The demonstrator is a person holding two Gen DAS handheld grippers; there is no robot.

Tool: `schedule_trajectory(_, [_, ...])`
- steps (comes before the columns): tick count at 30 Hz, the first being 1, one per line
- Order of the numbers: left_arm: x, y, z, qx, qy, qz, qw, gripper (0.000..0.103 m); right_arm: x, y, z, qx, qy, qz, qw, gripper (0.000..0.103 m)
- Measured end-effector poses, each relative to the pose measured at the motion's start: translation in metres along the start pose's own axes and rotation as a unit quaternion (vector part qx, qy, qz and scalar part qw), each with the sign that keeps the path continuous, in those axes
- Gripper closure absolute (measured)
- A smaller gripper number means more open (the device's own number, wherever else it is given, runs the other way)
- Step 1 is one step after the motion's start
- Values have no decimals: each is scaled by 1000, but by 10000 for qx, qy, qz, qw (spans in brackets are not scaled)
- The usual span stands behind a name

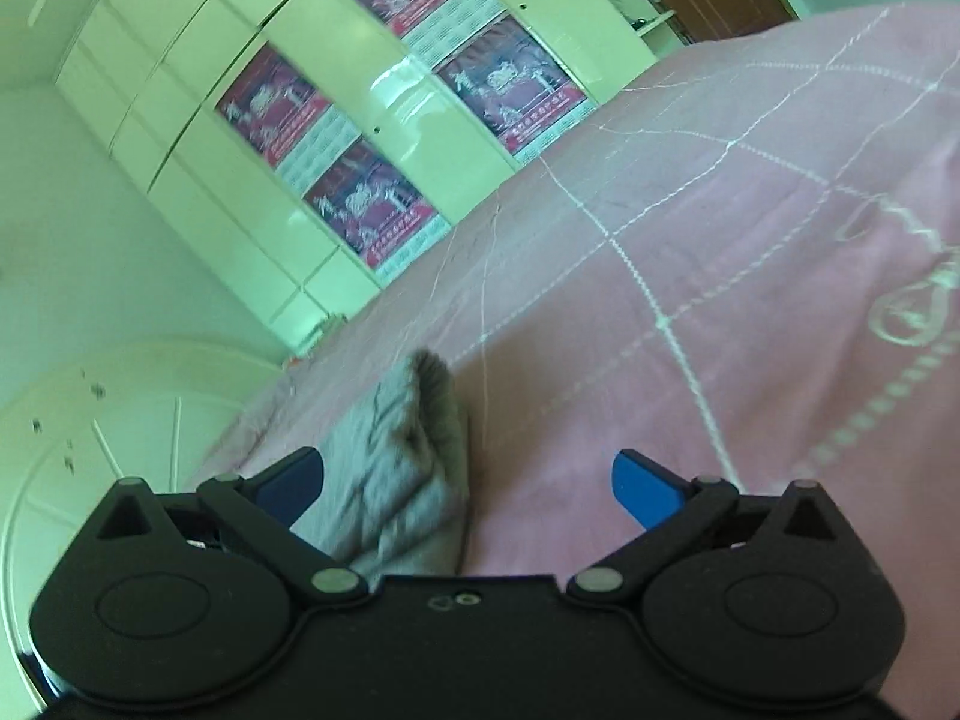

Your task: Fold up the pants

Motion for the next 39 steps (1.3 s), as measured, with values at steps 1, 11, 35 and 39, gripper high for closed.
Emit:
schedule_trajectory(1, [-15, 2, 4, 39, 37, -106, 9999, 0, -14, -6, 9, -149, 60, 107, 9998, 6])
schedule_trajectory(11, [-207, 59, 85, 448, 435, -12, 9980, 0, -117, -95, 107, -1956, 257, 952, 9757, 6])
schedule_trajectory(35, [-384, 107, 144, 1178, 766, -74, 9901, 0, -233, -162, 179, -2972, 671, 1164, 9453, 6])
schedule_trajectory(39, [-371, 101, 128, 856, 800, 144, 9930, 0, -234, -167, 162, -3093, 816, 1171, 9402, 6])
Point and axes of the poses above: each gripper's, at about its wrist camera, not at the fingertips, and x roughly the way its jaws point, y to its right, z to its underside, the point moved 9 cm from there along x, roughly the way its jaws point, and after that the axes turned 8 degrees about -y, right-handed, at the moved point
